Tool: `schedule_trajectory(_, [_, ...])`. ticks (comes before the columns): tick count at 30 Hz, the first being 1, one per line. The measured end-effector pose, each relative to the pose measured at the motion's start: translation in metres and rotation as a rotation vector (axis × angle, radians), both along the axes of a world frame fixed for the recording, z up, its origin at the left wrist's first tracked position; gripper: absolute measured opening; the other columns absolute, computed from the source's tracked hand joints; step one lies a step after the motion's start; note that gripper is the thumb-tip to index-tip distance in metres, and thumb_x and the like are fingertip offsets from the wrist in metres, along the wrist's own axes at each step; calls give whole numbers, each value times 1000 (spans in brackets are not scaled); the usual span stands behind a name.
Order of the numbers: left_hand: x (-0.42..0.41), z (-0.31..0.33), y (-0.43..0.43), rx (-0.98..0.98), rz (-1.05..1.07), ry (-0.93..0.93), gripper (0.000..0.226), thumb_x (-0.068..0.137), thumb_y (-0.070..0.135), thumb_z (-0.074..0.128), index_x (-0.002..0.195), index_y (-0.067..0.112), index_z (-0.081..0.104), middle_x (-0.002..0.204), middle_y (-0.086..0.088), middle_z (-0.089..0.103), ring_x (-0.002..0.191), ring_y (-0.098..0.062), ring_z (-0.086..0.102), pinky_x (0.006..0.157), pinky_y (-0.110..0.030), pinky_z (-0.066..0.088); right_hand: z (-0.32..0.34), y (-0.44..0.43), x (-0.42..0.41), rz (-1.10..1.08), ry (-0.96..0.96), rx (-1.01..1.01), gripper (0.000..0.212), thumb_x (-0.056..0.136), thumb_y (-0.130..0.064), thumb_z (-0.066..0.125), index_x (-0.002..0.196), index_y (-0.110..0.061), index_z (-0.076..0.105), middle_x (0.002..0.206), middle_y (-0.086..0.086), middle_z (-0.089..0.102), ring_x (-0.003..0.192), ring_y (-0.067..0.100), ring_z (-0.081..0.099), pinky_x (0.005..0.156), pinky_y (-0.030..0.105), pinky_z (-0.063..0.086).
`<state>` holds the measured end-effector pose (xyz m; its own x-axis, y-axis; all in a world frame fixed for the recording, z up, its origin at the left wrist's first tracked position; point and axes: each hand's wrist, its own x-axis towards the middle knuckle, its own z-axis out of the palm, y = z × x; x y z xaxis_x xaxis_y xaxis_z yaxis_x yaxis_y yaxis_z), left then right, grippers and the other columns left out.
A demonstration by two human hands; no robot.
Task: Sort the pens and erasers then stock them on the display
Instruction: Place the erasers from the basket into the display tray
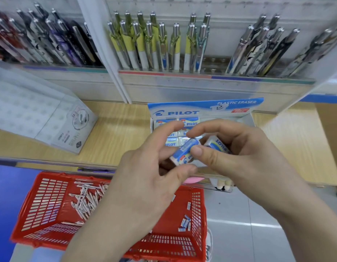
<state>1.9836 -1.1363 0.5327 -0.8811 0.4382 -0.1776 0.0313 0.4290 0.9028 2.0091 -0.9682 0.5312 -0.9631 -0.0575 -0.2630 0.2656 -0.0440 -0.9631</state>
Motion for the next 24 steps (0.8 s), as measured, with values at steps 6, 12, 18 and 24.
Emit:
schedule_trajectory(6, [3, -12, -1, 105, 199, -13, 30, 61, 35, 83, 88, 43, 72, 73, 5, 70, 65, -14, 65, 65, -21, 54, -6, 3, 7, -45, -60, 163, 17, 73, -33, 72, 85, -23, 66, 60, 3, 58, 51, 14, 43, 48, 26, 35])
schedule_trajectory(12, [5, -16, 5, 92, 260, -11, 23, 58, 38, 74, 80, 44, 72, 68, 5, 68, 62, -18, 59, 60, -21, 50, -7, 5, 8, -6, -26, 303, 8, 83, -20, 70, 80, -24, 65, 73, -16, 67, 61, -3, 59, 50, 8, 38])
schedule_trajectory(18, [1, -24, -1, -108, 172, 241, 22, 72, 42, 72, 93, 38, 72, 72, 21, 61, 62, 3, 48, 60, -4, 33, -7, 8, 4, -57, -19, 457, 11, 82, -16, 70, 74, -22, 66, 70, -18, 68, 65, -4, 60, 54, 8, 40])
schedule_trajectory(24, [-16, -35, -15, -220, 288, 243, 14, 76, 33, 73, 87, 42, 70, 88, 13, 53, 67, -4, 53, 61, -9, 40, -4, 4, -5, 83, -56, 932, 13, 85, -27, 62, 73, -30, 62, 66, -15, 54, 60, 3, 50, 50, 14, 36])
